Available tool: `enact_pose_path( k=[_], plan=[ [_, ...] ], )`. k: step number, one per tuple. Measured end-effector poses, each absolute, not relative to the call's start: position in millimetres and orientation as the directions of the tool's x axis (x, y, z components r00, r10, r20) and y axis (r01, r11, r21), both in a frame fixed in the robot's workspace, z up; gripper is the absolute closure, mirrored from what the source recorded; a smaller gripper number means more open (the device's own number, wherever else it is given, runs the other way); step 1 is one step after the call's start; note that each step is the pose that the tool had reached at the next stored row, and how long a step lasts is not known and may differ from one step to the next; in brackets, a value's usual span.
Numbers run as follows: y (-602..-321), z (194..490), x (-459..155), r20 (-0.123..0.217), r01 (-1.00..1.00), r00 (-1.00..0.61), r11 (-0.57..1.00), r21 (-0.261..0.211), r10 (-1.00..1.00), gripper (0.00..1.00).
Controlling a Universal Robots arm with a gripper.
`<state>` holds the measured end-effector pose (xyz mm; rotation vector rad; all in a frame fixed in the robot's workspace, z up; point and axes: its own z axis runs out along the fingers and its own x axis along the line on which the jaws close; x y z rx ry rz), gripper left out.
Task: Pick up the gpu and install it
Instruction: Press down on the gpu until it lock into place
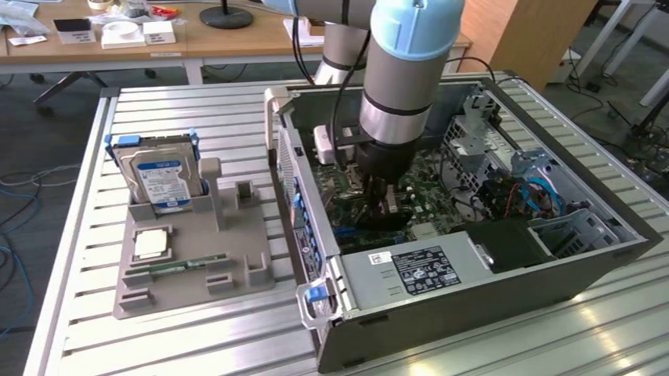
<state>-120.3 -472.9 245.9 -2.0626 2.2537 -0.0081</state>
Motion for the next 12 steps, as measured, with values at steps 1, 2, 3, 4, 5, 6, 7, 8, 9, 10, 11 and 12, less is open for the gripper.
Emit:
enact_pose_path(
  k=[1,2,3,4,5,6,7,8,9,10,11,12],
  plan=[
    [-472.9,245.9,-120.3,-0.06,-0.994,-0.086,0.09,-0.062,-0.994,0.73],
    [-472.9,245.9,-120.2,-0.06,-0.994,-0.086,0.09,-0.062,-0.994,0.73],
    [-472.9,245.9,-120.2,-0.06,-0.994,-0.086,0.09,-0.062,-0.994,0.73],
    [-472.9,245.9,-120.2,-0.06,-0.994,-0.086,0.09,-0.062,-0.994,0.73],
    [-472.9,245.9,-120.2,-0.06,-0.994,-0.086,0.09,-0.062,-0.994,0.73],
    [-472.9,245.9,-120.2,-0.06,-0.994,-0.086,0.09,-0.062,-0.994,0.73],
    [-472.9,245.9,-120.2,-0.06,-0.994,-0.086,0.09,-0.062,-0.994,0.73],
    [-472.9,245.9,-120.2,-0.06,-0.994,-0.086,0.09,-0.062,-0.994,0.73],
    [-472.9,245.9,-120.2,-0.06,-0.994,-0.086,0.09,-0.062,-0.994,0.73],
    [-472.9,245.9,-120.2,-0.06,-0.994,-0.086,0.09,-0.062,-0.994,0.73],
    [-472.9,245.9,-120.2,-0.06,-0.994,-0.086,0.09,-0.062,-0.994,0.73],
    [-472.9,245.9,-120.2,-0.06,-0.994,-0.086,0.09,-0.062,-0.994,0.73]
  ],
)
